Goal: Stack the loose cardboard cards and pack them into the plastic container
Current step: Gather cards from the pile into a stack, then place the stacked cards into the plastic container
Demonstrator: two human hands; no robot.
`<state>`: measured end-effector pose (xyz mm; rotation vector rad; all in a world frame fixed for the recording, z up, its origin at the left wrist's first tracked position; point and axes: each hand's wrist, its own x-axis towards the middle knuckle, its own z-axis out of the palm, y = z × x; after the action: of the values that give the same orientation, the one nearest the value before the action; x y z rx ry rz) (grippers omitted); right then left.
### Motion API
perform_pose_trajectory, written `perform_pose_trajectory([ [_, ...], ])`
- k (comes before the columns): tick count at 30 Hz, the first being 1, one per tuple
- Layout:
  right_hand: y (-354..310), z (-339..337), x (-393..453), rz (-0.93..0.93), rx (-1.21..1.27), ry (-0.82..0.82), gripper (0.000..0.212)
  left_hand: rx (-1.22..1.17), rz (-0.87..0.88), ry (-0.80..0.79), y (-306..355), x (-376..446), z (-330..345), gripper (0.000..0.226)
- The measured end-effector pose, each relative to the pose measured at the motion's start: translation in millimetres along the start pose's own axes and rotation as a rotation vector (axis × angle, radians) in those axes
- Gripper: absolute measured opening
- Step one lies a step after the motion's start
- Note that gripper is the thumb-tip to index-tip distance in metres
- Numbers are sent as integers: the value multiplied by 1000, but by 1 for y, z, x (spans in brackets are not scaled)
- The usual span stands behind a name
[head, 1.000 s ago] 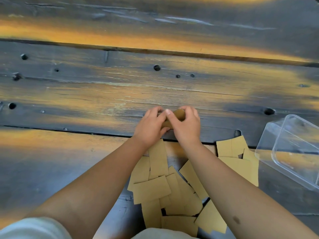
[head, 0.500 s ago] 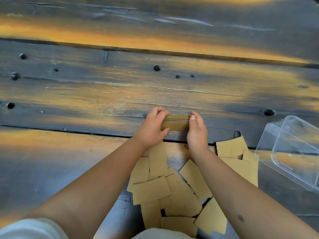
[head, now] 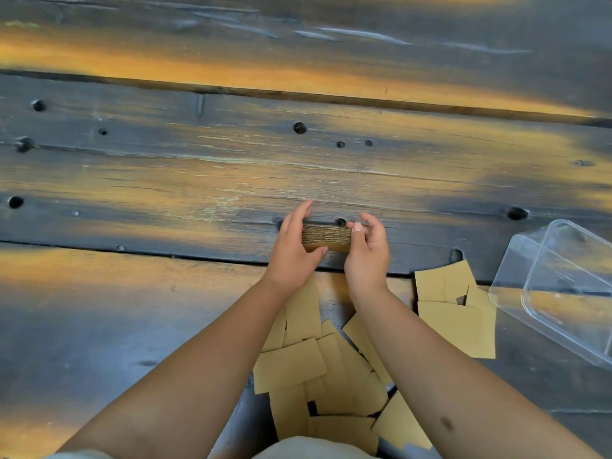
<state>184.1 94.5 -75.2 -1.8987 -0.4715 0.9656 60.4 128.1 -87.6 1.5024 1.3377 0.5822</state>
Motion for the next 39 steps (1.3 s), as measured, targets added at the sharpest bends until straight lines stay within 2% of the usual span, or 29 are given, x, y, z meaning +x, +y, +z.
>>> perform_pose_trajectory([
  [3,0,1,-1,-46,-62,-23,25,-37,-5,31,3,-4,4,99],
  [5,1,0,-1,-60,-85,-55,27,-28,7,27,3,-5,5,93],
  [7,3,-1,-2,-59,-71,-90,26,-73,-3,6,4,-4,2,76],
  [9,4,0,-3,-51,-40,-129,25,-220,-74,7,9,-4,1,52],
  [11,4,0,-3,-69,-50,-154,22,-356,-157,91,13,-3,2,36],
  [16,9,-2,-1,-211,-184,-159,17,-537,-232,271,18,3,6,47],
  [19,14,-9,3,-330,-336,-239,30,-548,-242,318,20,5,9,34],
  [22,13,-23,9,-429,-510,-422,48,-611,-250,299,19,7,9,28],
  [24,10,-29,13,-540,-648,-457,42,-622,-262,285,17,9,7,29],
  [26,1,-30,15,-605,-809,-416,32,-604,-261,256,15,10,6,29],
  [28,-13,-25,18,-649,-1059,-397,29,-548,-252,213,14,10,4,27],
  [31,-29,-12,17,-701,-1303,-495,30,-505,-242,157,13,11,-3,25],
  [33,-34,-7,15,-699,-1334,-540,30,-492,-248,122,16,11,-6,24],
  [37,-39,-19,13,-647,-1230,-560,27,-384,-224,22,23,5,-15,18],
  [39,-42,-32,9,-589,-1119,-551,29,-430,-213,4,31,-3,-20,29],
])
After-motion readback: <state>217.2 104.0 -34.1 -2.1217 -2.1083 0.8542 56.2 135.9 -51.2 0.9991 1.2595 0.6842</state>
